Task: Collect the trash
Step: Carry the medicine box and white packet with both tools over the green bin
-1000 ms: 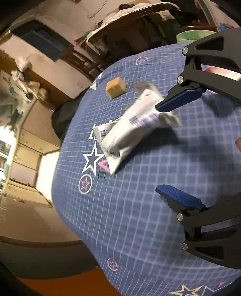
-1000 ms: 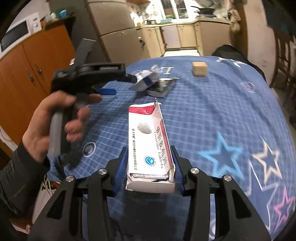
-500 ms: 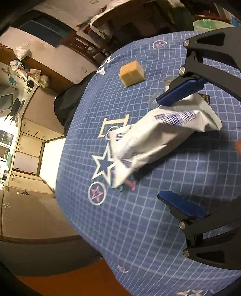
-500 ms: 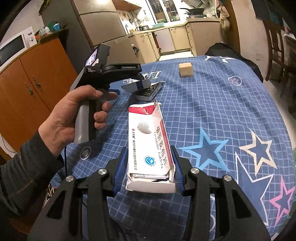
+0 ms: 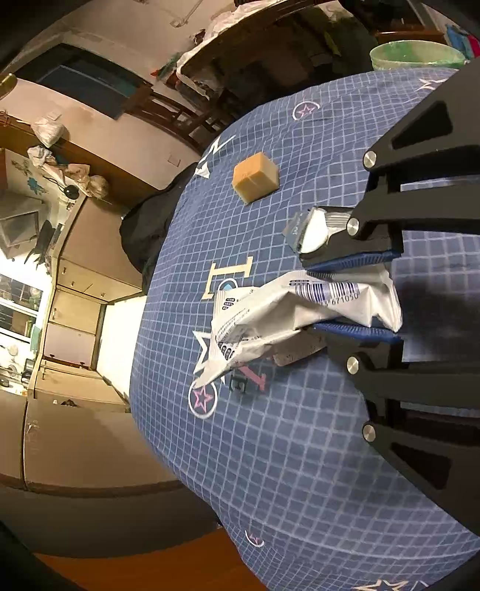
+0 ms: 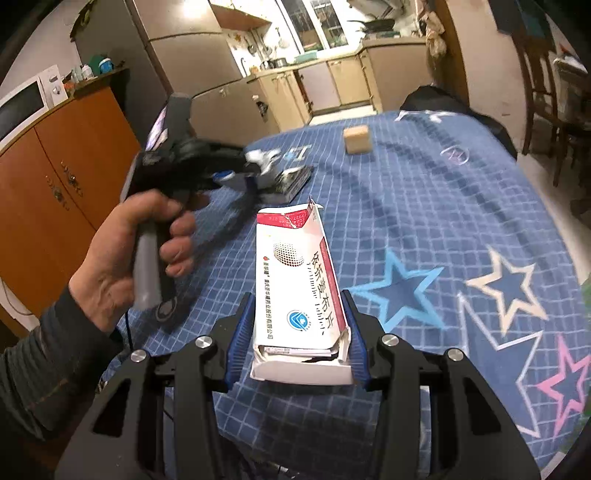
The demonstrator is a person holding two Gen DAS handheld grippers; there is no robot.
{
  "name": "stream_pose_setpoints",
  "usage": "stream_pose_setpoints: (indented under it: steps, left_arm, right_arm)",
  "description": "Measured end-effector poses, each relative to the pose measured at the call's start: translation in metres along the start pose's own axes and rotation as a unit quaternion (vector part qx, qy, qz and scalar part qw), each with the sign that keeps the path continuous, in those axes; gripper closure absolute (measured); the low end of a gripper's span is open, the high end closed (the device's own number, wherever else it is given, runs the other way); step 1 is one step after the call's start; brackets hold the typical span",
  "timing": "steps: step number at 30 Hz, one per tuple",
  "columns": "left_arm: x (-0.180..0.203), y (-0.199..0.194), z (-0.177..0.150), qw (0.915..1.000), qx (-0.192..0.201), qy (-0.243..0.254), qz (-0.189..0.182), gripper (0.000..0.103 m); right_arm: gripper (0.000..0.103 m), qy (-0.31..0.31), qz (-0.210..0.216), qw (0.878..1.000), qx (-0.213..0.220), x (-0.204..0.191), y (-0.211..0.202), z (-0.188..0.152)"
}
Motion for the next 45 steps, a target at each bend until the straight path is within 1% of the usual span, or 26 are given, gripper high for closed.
stream_pose_setpoints:
  steps: [2, 5, 8, 11, 17, 25, 30, 35, 38, 41, 45]
  left_arm:
    - [-0.003, -0.014, -0.006, 0.9999, 0.012, 0.004, -0.001, 0.078]
    - [0.0, -0.041, -0.018, 0.9991, 0.034, 0.026, -0.003, 0.078]
    - [0.008, -0.068, -0.032, 0.9973, 0.054, 0.048, -0.013, 0.078]
    - [0.021, -0.101, -0.049, 0.9945, 0.074, 0.068, -0.03, 0.078]
    - [0.051, -0.147, -0.077, 0.9877, 0.091, 0.1, -0.079, 0.078]
    - [0.103, -0.179, -0.103, 0.9779, 0.098, 0.142, -0.118, 0.078]
    - [0.154, -0.19, -0.12, 0.9691, 0.094, 0.171, -0.151, 0.078]
    - [0.219, -0.198, -0.132, 0.9567, 0.093, 0.202, -0.188, 0.078]
    - [0.259, -0.197, -0.137, 0.949, 0.087, 0.218, -0.21, 0.078]
    - [0.287, -0.192, -0.141, 0.9438, 0.077, 0.229, -0.225, 0.078]
    - [0.331, -0.182, -0.153, 0.9353, 0.06, 0.245, -0.248, 0.078]
  right_arm:
    - [0.059, 0.0, -0.01, 1.0, 0.01, 0.002, -0.006, 0.002]
    - [0.059, -0.001, -0.026, 0.999, 0.023, 0.005, -0.013, 0.003]
    - [0.059, -0.008, -0.048, 0.998, 0.042, 0.005, -0.024, 0.005]
    - [0.059, -0.015, -0.065, 0.996, 0.059, 0.004, -0.037, 0.007]
    - [0.059, -0.014, -0.094, 0.991, 0.092, 0.01, -0.066, 0.009]
    - [0.059, 0.013, -0.141, 0.981, 0.133, 0.041, -0.11, 0.011]
    - [0.059, 0.029, -0.176, 0.972, 0.154, 0.067, -0.146, 0.008]
    - [0.059, 0.045, -0.216, 0.961, 0.168, 0.096, -0.179, 0.004]
    - [0.059, 0.053, -0.239, 0.954, 0.173, 0.113, -0.197, 0.002]
    - [0.059, 0.06, -0.262, 0.947, 0.177, 0.13, -0.215, 0.001]
    - [0.059, 0.072, -0.287, 0.938, 0.178, 0.153, -0.235, -0.002]
Point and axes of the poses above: each gripper's, at about its wrist camera, not at the fingertips, and y roughly the way its jaws point, x to its right, z to its top, the point moved 6 cm from there along y, roughly the way its jaws point, and after that the axes turned 4 degrees about -x, right-handed, at the moved point
